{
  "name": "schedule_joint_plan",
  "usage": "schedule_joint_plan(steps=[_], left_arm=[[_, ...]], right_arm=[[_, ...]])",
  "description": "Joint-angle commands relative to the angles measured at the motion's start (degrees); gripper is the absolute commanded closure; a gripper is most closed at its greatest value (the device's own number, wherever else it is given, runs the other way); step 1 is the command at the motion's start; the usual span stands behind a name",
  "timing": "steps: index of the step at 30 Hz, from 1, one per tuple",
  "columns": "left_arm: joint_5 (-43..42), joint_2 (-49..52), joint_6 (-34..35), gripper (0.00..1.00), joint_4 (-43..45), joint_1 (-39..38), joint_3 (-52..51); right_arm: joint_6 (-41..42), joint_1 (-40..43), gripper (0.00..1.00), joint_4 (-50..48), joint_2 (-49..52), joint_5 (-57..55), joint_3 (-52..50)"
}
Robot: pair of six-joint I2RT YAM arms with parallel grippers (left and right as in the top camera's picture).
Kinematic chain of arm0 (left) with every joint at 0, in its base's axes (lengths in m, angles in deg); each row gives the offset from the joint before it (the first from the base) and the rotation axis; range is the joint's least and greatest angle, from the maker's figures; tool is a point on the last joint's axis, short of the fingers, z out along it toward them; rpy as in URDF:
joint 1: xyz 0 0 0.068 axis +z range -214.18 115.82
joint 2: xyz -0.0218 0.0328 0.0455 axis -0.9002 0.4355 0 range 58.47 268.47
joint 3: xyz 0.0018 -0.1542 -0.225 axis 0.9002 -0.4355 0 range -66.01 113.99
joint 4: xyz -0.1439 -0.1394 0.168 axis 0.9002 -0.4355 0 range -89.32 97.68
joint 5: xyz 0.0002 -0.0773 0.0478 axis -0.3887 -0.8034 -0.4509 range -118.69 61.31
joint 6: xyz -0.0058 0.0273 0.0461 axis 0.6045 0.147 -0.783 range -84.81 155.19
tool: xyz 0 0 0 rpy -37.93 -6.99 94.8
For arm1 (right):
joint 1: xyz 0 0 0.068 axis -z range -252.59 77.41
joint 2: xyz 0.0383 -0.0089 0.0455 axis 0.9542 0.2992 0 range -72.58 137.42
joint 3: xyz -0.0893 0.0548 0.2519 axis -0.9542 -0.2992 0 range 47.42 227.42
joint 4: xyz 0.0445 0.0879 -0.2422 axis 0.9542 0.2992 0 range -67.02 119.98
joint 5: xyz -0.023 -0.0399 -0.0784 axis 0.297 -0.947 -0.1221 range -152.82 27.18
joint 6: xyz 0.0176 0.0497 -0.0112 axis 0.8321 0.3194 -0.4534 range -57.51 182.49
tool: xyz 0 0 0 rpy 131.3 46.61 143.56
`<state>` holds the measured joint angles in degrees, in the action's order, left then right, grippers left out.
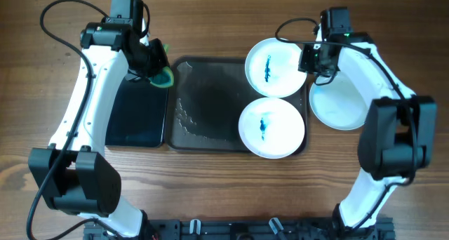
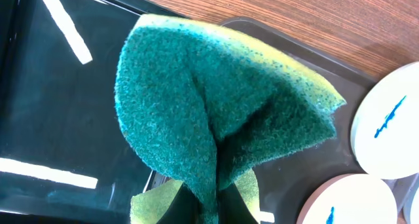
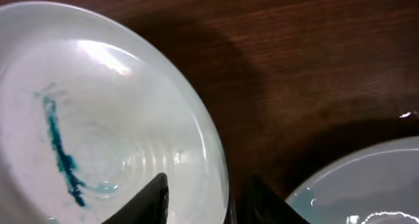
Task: Clean dirty plates on tray and stack at the side
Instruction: 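Move right gripper to the next plate's rim on the tray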
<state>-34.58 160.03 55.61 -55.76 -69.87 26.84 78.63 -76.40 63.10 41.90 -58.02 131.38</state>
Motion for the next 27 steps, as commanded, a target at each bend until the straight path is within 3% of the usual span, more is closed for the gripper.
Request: schedule_joint_plan(steps=[1,15,19,27], left_arm=[[-0.3,-0.2,-0.7,0.96,-0.3,-0.2,0.3],[0.4,-0.2,-0.7,0.96,-0.2,-0.2,0.3],[0.6,-0.2,-0.7,0.96,-0.2,-0.2,0.3],[0.8,-0.2,-0.7,0.96,-0.2,-0.2,0.3]], right_arm=[[-1.0,0.3,0.71,-2.0,2.8,-1.1,1.0],[-1.1,0.2,0.83,-3.6,6.1,-2.4,1.0],[-1.2,0.2,0.95,-3.2,6.1,-2.5,-0.1],[-3.5,-0.6,0.96,2.4,0.9,-1.2,3.3]])
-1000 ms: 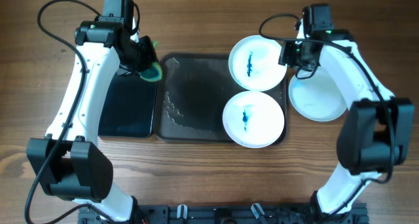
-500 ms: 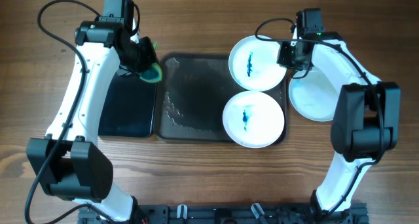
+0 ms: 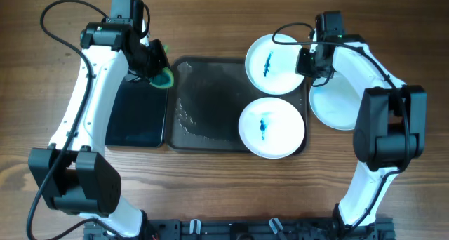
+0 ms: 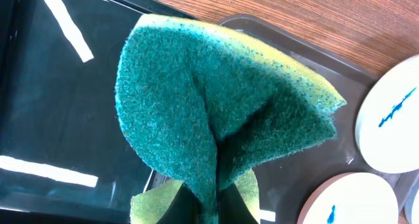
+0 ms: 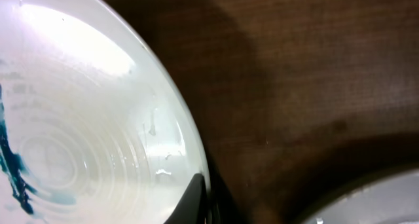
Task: Clean dirty plates on tray and stack at the side
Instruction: 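Move right gripper to the next plate's rim on the tray, then scrub the second plate with the sponge in the left gripper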
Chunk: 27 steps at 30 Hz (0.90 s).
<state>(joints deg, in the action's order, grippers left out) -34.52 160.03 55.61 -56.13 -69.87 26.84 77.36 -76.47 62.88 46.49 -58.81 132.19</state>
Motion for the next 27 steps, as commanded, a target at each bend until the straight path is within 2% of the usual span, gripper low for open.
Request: schedule_joint_plan(steps=[1,5,10,13,19,22,27], left_arm=[[0.8,-0.2,-0.7,0.96,0.2,-0.2,0.3],[0.7,-0.2,-0.7,0.96,0.2,-0.2,0.3],[0.7,-0.2,-0.7,0.96,0.2,-0.2,0.3],[0.7,-0.2,-0.7,0.96,0.2,-0.2,0.3],[0.7,0.0,-0.5,0.96,0.9,-1.3,0.1],[0.7,0.7,-0.4,0.96,3.1,-4.3,-2.1],[-0.3,3.0,2.8,0.96,8.8,-9.1,-7.1]], right_arm=[[-3.1,-1.2,0.96,3.5,-5.4,1.7,2.9],[-2.6,-7.7,0.96,4.5,-10.8,10.7,3.0],[3.5,-18.3,0.96,4.8,-7.8,10.4,3.0],[6.0,-21.4,0.96,6.0,-5.2,7.9,3.0],[6.2,-22.0,0.96,5.1,0.7,9.7,3.0],[9.4,-22.0,0.96,4.8,3.1,10.3,3.0],[9.9,-22.0,0.96,4.6,3.7,11.0,3.0]])
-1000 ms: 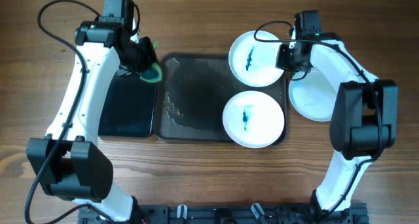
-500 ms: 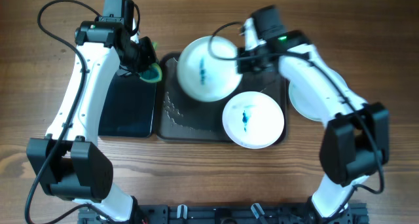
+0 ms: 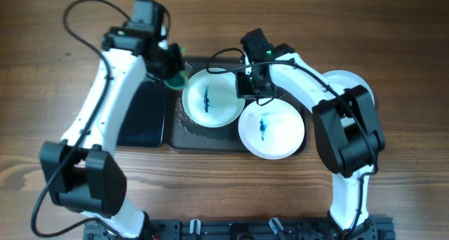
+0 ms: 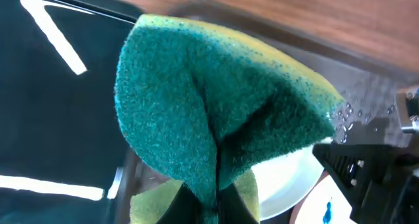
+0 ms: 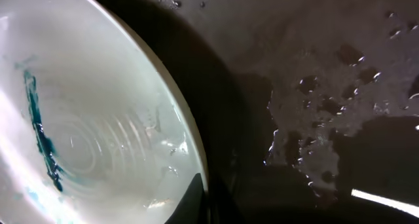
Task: Clean dirty plates on tray and stack at the side
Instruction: 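Scrub the second plate with the sponge in the left gripper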
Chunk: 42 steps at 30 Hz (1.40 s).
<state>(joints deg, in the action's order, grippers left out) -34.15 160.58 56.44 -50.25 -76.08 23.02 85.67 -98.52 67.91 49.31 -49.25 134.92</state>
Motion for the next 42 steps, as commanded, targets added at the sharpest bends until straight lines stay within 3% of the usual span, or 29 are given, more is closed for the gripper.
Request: schedule_joint_plan(steps=[1,14,17,19,21,24,26,29,32,34,37,39,42], left_arm=[[-1.2,3.4,1.9,0.96,4.2,-4.1,-4.4],[-4.3,18.0,1.7,0.96,7.6,-9.4,-6.6],[-9.8,19.1,1.0,0.96,8.1,-9.4,-6.6],[-17.8,19.2,-2.2,0.96,10.3,-9.8,-6.6],[-19.3,19.2,-2.9,0.96,12.6,-10.1,-6.6],[-11.0,19.2,0.4,0.96,13.9,-9.6,-6.6],[4.5,19.2,8.0,0.96,12.2,-7.1,-6.5],[6.8,19.2,9.5,0.96,10.6,-5.2,-6.5],[0.5,19.2,4.6,0.96,9.2,-4.2,-6.5],[-13.7,19.2,-6.5,0.96,8.1,-4.7,-6.5],[-27.2,19.2,-13.2,0.96,6.9,-5.9,-6.5],[-27.9,19.2,-13.4,0.96,8.4,-7.0,-6.5],[-18.1,19.2,-6.1,0.96,12.0,-7.6,-6.5]], right_arm=[[2.1,0.1,0.96,-0.4,0.9,1.4,0.2],[2.1,0.3,0.96,0.0,1.0,1.4,0.1],[2.1,0.4,0.96,-0.1,1.0,1.4,0.1],[2.1,0.4,0.96,-0.1,1.0,1.6,0.1],[2.1,0.4,0.96,-0.1,1.0,1.8,0.1],[2.6,0.5,0.96,0.2,1.0,1.8,0.1],[5.5,2.8,0.96,0.5,1.2,9.4,0.1],[5.4,4.0,0.96,0.3,1.5,13.1,0.1],[5.2,4.2,0.96,-0.1,1.5,12.0,0.1],[5.5,4.2,0.96,-0.3,1.5,11.3,0.1],[5.5,4.2,0.95,-0.5,1.5,11.3,0.1],[5.5,4.2,0.96,-0.6,1.5,11.3,0.1],[5.5,4.2,0.96,-0.6,1.5,11.3,0.1]])
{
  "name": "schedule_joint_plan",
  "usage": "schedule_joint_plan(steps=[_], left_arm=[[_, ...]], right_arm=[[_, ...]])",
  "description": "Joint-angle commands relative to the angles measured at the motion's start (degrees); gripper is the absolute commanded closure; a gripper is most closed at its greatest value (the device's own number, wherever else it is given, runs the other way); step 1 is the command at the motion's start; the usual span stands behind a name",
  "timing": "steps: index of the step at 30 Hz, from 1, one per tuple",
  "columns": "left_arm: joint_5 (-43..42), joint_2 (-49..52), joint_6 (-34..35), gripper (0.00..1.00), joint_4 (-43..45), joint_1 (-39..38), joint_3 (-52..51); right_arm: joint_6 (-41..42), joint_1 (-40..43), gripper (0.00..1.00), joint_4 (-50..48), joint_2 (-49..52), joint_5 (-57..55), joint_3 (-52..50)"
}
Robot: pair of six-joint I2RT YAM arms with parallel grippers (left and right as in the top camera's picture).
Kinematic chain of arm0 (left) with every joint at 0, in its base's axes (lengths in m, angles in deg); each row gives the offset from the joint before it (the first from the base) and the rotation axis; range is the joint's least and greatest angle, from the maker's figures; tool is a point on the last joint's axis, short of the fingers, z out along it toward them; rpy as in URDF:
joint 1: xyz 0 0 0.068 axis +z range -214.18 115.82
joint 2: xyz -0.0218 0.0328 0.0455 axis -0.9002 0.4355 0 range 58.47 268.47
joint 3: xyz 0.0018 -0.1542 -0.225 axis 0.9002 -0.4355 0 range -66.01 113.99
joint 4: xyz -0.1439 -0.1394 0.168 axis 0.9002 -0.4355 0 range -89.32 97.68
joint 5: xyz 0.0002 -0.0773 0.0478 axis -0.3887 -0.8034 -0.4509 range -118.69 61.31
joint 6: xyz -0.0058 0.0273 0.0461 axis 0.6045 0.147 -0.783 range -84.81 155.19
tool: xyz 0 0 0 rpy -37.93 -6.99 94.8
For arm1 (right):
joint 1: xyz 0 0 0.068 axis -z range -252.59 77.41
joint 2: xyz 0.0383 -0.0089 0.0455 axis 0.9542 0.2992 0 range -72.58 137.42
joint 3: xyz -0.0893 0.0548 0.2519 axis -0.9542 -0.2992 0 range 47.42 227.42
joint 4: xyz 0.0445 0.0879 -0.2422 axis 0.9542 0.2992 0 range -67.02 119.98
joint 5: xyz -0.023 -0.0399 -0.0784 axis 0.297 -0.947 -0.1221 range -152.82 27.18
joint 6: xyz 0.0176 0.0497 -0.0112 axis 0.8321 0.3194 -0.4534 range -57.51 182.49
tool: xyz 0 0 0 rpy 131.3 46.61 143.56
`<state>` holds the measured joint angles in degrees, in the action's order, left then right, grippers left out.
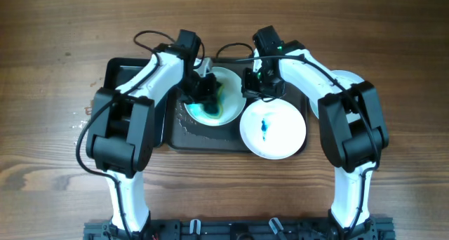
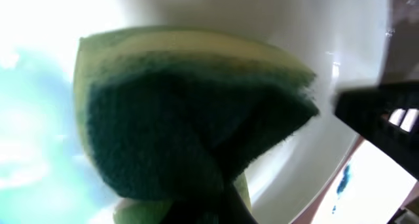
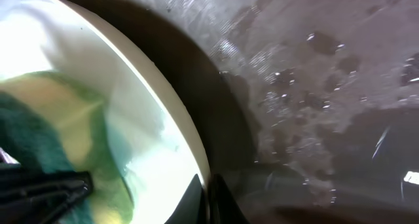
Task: Clean dirty plates on tray and stack at the side
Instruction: 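Scrub the second plate with the sponge in the left gripper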
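Observation:
My right gripper (image 1: 257,83) (image 3: 208,185) is shut on the right rim of a white plate (image 1: 223,107) (image 3: 150,99), holding it over the left half of the dark wet tray (image 1: 184,136). The left gripper (image 1: 202,90) (image 2: 209,201) is shut on a green and yellow sponge (image 1: 210,97) (image 2: 190,119) that presses on that plate's face, where a blue-green smear shows. A second white plate (image 1: 273,128) (image 2: 386,185) with a blue streak lies in the tray's near right. A clean white plate (image 1: 349,80) rests on the table to the right, partly behind my right arm.
A black mat (image 1: 119,70) lies left of the tray, mostly under my left arm. Water drops cover the tray floor (image 3: 314,86). Both arms cross over the tray's far edge, and cables loop above them.
The left gripper has brought the sponge from the tray's far left corner onto the held plate. The blue streak is now a blue-green smear. My right gripper still holds the rim.
My right gripper stood open astride the rim of the far plate at the tray's back right, then shut on it. Later it held that plate over the tray's left half. The left gripper held the sponge throughout, and now presses it on the plate.

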<state>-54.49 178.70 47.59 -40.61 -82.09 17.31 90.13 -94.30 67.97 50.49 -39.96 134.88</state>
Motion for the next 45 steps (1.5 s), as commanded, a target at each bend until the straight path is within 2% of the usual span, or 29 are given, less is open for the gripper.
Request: schedule_joint_plan(steps=[1,4,7,11,13,15,17,19,21,24,26,31,34,35,38,41,43,45], left_arm=[[8.2,1.1,6.2,0.96,3.4,-1.6,-0.7],[22.9,1.1,13.1,0.96,4.4,-1.4,-0.3],[35.0,1.1,15.4,0.96,3.8,-1.2,1.2],[43.5,1.1,18.3,0.96,-0.3,-1.2,2.7],[42.0,1.1,18.0,0.96,-2.4,-1.3,2.7],[35.9,1.1,14.8,0.96,-4.7,-1.7,2.7],[25.0,1.1,8.6,0.96,-5.2,-2.3,2.7],[10.7,1.1,1.8,0.96,-4.8,-3.0,2.7],[1.6,1.1,-1.1,0.96,-2.4,-3.8,2.7],[1.9,1.1,-0.4,0.96,1.9,-4.0,2.7],[6.6,1.1,3.4,0.96,5.7,-3.5,2.7],[28.5,1.1,7.8,0.96,8.9,-2.2,2.7],[39.3,1.1,11.1,0.96,4.8,-2.1,2.7],[40.1,1.1,12.0,0.96,3.3,-2.1,2.7],[36.8,1.1,12.1,0.96,-1.4,-2.1,2.7],[28.3,1.1,10.1,0.96,-5.4,-2.4,2.7],[13.8,1.1,0.9,0.96,-6.2,-3.0,2.7],[5.1,1.1,-5.5,0.96,-6.1,-3.7,2.7]], right_arm=[[1.0,-0.1,0.96,-0.7,0.3,2.0,0.2],[1.0,-0.1,0.96,-0.8,0.3,2.0,0.2],[1.1,-0.1,0.96,-0.8,0.3,2.0,0.2],[1.1,-0.1,0.96,-0.8,0.3,1.2,0.2],[1.1,-0.1,0.96,-0.8,0.3,1.1,0.2],[1.1,-0.1,0.96,-0.8,0.3,1.1,0.2],[1.1,-0.1,0.96,-0.8,0.3,1.1,0.2],[1.1,-0.1,0.96,-0.8,0.3,1.1,0.2],[1.1,-0.1,0.96,-0.8,0.3,1.1,0.2],[1.1,-0.1,0.96,-0.7,0.3,1.1,0.2],[1.0,-0.1,0.96,-0.6,0.3,1.1,0.2],[1.0,-0.1,0.96,-0.6,0.3,1.1,0.2],[1.1,-0.1,0.96,-0.6,0.3,1.1,0.2],[1.0,-0.1,0.96,-0.6,0.3,1.1,0.2],[1.1,-0.1,0.96,-0.8,0.3,1.1,0.2],[1.0,-0.1,0.96,-0.7,0.3,1.1,0.2],[1.0,-0.1,0.96,-0.8,0.3,1.1,0.2],[1.0,-0.1,0.96,-0.8,0.3,1.1,0.2]])
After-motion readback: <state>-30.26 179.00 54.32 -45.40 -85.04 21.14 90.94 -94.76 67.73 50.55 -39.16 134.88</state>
